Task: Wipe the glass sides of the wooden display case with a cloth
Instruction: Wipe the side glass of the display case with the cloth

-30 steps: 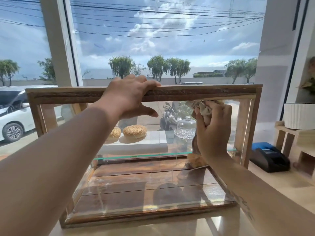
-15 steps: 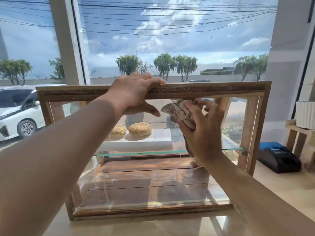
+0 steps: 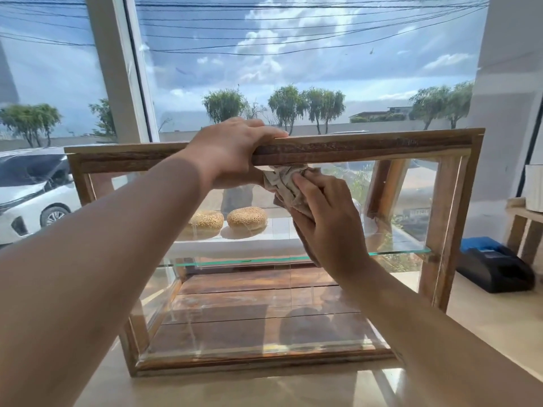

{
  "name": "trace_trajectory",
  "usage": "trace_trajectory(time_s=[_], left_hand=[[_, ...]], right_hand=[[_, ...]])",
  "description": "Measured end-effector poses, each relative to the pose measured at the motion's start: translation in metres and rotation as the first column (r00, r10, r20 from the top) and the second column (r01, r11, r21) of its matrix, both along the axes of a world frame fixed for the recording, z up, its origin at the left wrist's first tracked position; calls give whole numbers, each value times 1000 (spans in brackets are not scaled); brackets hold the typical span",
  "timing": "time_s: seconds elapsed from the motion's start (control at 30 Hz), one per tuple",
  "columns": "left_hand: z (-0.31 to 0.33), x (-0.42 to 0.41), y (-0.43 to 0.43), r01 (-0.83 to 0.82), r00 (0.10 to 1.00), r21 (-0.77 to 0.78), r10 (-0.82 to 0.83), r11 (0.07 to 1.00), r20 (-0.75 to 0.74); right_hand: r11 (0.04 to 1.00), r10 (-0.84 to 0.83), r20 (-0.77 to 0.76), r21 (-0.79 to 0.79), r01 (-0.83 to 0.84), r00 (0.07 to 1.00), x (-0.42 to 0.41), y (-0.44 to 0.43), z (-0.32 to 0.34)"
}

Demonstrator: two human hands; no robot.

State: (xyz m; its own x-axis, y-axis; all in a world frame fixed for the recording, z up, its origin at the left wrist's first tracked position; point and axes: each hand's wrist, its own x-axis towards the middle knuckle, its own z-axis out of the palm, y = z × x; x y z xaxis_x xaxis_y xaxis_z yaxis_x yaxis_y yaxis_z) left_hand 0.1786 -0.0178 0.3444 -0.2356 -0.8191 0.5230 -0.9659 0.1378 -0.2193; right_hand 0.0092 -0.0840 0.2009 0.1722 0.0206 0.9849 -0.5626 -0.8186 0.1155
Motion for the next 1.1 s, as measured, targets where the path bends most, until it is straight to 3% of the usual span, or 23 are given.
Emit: trace_trajectory(time_s=[0.17, 0.3, 0.67, 0.9, 1.1], left_hand=[[2, 0, 1, -4, 1000, 34, 4, 999, -2], [1, -1, 2, -24, 1000, 31, 23, 999, 8], [-1, -2, 3, -43, 999, 23, 43, 999, -30], [-1, -4, 5, -57, 998, 20, 57, 998, -11], [-1, -4, 2, -78, 997, 17, 77, 997, 17]], right_hand=[[986, -124, -235, -134, 94, 964, -28, -7, -1], [970, -193, -291, -200, 138, 937, -56, -15, 9], [895, -434, -12, 105, 433, 901, -186, -35, 12], [920, -330, 206, 287, 265, 921, -158, -33, -15], [888, -382, 304, 383, 255, 872, -124, -28, -46]])
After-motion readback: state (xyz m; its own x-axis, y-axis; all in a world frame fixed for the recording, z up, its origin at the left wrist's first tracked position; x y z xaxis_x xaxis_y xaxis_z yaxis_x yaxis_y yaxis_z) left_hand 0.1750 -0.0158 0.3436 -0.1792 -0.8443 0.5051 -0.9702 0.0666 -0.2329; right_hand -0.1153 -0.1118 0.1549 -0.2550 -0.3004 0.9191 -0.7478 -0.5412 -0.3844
